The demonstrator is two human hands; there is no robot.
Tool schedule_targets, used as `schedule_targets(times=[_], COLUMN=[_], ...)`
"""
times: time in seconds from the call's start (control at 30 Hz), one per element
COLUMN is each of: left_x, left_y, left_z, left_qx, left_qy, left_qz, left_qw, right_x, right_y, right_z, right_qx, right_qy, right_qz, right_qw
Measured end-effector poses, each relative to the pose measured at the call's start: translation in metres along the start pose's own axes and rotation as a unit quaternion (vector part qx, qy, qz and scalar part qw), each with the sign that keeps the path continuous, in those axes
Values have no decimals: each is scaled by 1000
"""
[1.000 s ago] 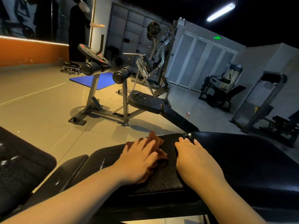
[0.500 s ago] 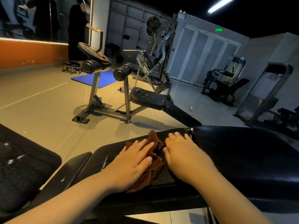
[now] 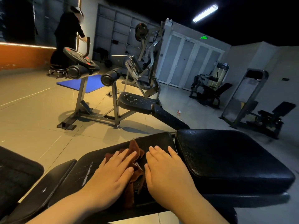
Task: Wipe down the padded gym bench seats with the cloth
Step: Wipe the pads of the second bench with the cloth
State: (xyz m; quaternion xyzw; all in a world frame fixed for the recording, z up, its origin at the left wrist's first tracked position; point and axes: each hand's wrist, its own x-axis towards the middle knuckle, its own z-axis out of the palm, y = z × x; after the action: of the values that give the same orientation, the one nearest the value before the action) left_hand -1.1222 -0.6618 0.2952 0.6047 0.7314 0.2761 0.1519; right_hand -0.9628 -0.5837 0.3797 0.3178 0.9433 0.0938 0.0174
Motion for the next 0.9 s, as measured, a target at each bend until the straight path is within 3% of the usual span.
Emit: schedule_targets(times=[0.23, 0.33, 0.47, 0.57, 0.7, 0.9], left_x=[52, 29, 19, 42, 87, 62], left_y=[4, 9, 33, 63, 114, 122], left_z=[-2, 7, 4, -2, -7, -1], left_qx=[115, 45, -43, -53, -67, -33], left_qy=[-15, 18, 31, -2, -12, -20], left_qz=[-31, 19, 73, 92, 107, 216], left_qw=[993, 999, 996, 994, 992, 976], right_x=[4, 3, -7, -25, -39, -40], right_y=[-12, -8, 20, 65, 105, 102], right_z=[-5, -6, -34, -47, -49, -39], right_qx=[-14, -14, 37, 50, 178, 197], right_qy=[-8, -9, -70, -29, 44, 68], right_qz=[1, -16, -18, 28, 135, 169], right_qw=[1000, 1000, 997, 998, 974, 963])
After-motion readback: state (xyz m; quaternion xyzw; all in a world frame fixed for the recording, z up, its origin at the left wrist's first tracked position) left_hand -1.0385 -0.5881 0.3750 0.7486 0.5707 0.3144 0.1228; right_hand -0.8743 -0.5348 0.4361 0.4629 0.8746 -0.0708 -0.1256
